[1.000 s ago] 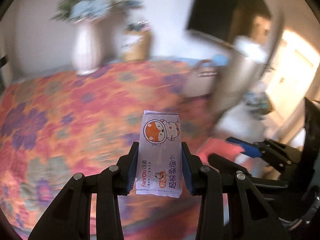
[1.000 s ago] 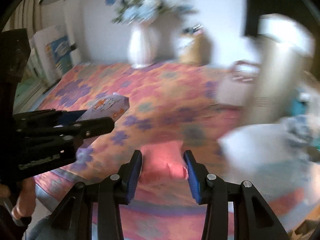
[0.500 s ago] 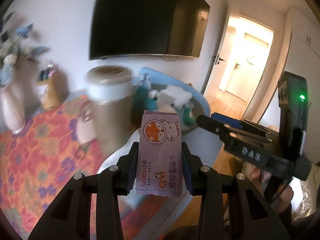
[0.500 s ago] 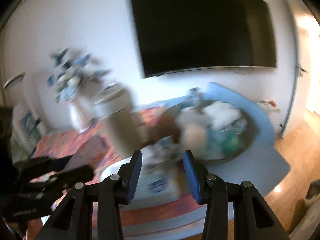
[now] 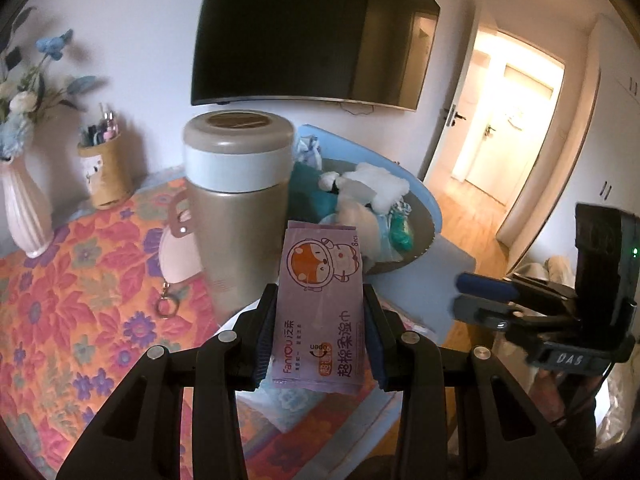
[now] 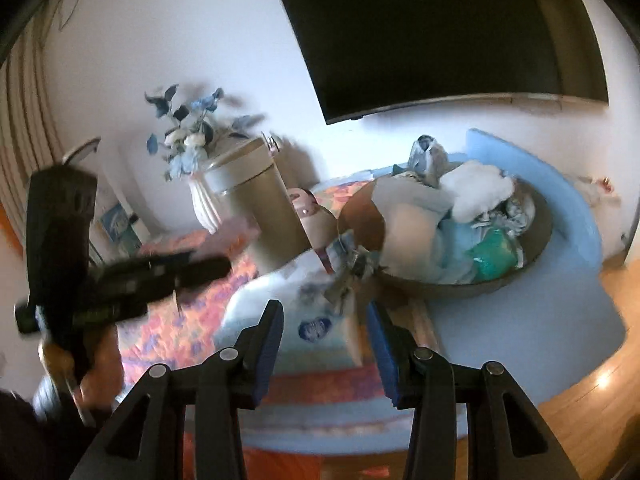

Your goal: Organize soft objects

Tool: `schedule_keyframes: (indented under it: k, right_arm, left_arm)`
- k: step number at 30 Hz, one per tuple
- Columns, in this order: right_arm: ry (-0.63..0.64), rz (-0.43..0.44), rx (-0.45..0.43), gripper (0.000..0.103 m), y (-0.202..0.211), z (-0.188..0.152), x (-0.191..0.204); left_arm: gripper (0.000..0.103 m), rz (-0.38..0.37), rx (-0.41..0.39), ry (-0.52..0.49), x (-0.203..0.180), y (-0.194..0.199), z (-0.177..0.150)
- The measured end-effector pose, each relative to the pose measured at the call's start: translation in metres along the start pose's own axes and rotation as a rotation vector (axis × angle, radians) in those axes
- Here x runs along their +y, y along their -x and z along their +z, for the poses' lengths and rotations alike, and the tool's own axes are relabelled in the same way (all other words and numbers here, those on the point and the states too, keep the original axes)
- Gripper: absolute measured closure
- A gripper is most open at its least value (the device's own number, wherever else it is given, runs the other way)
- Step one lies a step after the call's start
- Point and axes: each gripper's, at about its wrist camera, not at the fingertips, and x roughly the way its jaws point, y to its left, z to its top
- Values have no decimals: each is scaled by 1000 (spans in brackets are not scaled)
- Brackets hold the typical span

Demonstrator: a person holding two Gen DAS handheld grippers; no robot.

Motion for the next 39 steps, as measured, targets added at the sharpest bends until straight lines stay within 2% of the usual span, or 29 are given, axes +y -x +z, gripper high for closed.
schedule_keyframes:
  k: [2, 4, 9, 11, 15, 17, 19, 21, 25, 26, 27, 29, 31, 35, 39]
  right_arm:
    - [-25, -14, 11, 60, 6, -3, -10]
    - [-64, -64, 10, 60, 12, -3, -22]
    - [-126, -113, -28, 60, 20, 9, -36]
    - [-140, -122, -31, 59, 21, 13, -39]
    - [-194, -190, -63, 59, 23, 31, -51]
    - [-238, -219, -84, 58, 24, 46, -64]
    - [-283, -243, -94, 53, 23, 56, -77]
    - [-325, -239, -106, 52, 25, 59, -90]
    - [-361, -237, -102, 50, 24, 54, -104]
    - [-361, -244, -94, 50, 22, 52, -105]
    - [-360, -253, -81, 50, 20, 49, -107]
    - [-362, -266, -67, 50, 19, 43, -112]
    - [-364, -268, -56, 50, 17, 39, -116]
    - [-385, -263, -50, 50, 18, 32, -122]
    - [-376, -245, -60, 50, 25, 29, -115]
  left_arm:
    - [67, -13, 1, 19, 1, -1, 1]
    - [67, -27, 1, 12, -5, -3, 7]
    - [67, -17, -27, -82, -46, -10, 29]
    - [67, 33, -34, -95, -64, -22, 44]
    - [67, 111, -41, -56, -80, -54, 77]
    - [67, 174, -40, -45, -84, -74, 94]
    - [67, 210, -29, -24, -82, -92, 106]
    - [67, 236, -5, 17, -74, -112, 120]
    - [65, 203, 47, 42, -63, -145, 139]
    - [61, 182, 63, 38, -61, -153, 143]
    - [55, 171, 67, 34, -60, -157, 145]
    - [23, 158, 58, 26, -61, -158, 146]
    - [20, 155, 20, 19, -63, -154, 146]
    - [20, 117, -4, -37, -77, -139, 145]
    - [20, 44, -36, -61, -88, -101, 136]
